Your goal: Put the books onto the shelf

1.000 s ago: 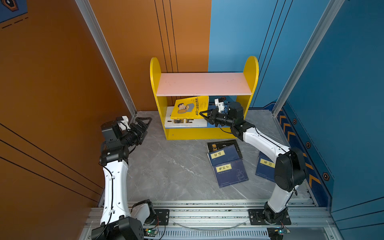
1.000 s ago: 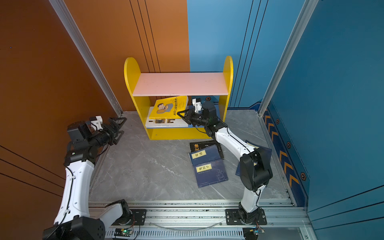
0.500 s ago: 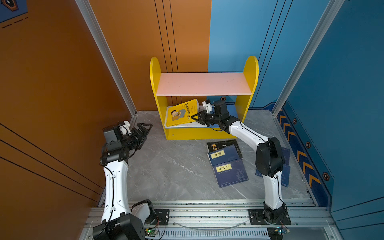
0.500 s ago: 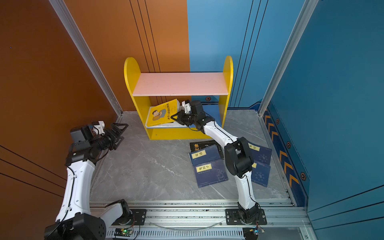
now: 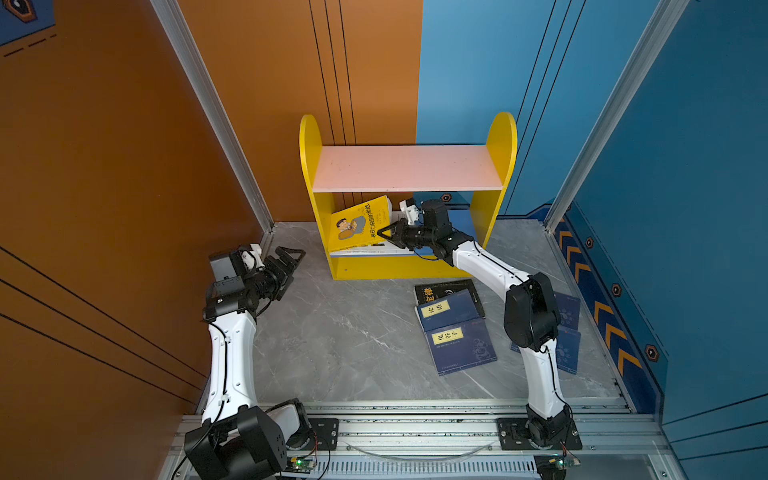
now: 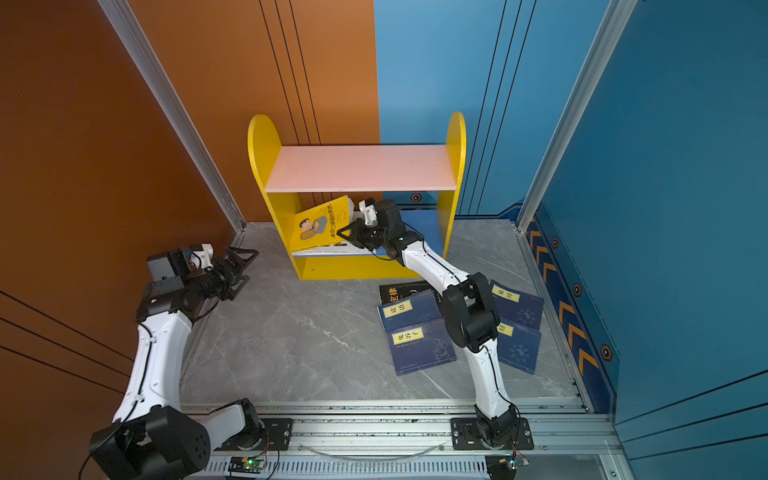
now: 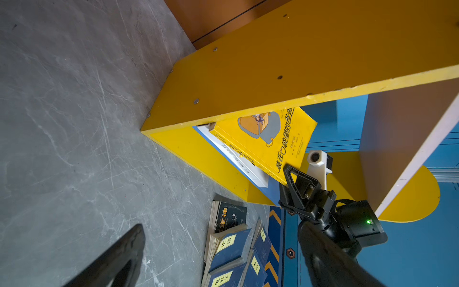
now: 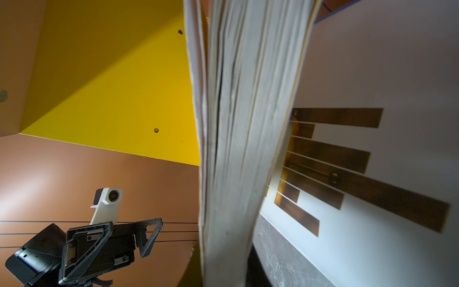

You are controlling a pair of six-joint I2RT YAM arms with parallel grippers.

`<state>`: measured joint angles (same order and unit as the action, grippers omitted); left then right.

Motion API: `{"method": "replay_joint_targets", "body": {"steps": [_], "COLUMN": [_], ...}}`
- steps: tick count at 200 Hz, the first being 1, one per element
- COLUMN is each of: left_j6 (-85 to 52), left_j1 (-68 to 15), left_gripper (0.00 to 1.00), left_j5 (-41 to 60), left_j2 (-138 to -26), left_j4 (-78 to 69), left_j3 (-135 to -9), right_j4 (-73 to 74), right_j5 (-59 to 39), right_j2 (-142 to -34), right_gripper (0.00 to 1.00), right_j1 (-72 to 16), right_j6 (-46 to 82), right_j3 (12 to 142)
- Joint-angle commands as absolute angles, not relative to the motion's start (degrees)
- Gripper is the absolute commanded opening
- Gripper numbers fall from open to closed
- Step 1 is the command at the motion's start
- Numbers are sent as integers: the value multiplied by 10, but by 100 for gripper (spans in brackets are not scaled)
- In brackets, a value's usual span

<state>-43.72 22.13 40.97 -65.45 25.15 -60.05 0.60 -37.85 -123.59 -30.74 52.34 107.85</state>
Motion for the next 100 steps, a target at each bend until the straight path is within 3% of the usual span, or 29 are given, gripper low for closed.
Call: {"method": "replay_joint_targets", "body": {"steps": [1, 100], "left_j6": [-419, -422], "left_j1": [226, 225], "left_gripper": [98, 98], "left_j5": [425, 432], "left_j2": [-655, -668], "left_j4": [250, 240], "left_j3": [-594, -594], "right_j4": [47, 128], "right_j5": [-367, -393], "right_j2": [-1244, -1250], "right_gripper": [11, 10], "right_j1": [-309, -299], "right_j6": [520, 587], "right_j3": [1104, 1079]}}
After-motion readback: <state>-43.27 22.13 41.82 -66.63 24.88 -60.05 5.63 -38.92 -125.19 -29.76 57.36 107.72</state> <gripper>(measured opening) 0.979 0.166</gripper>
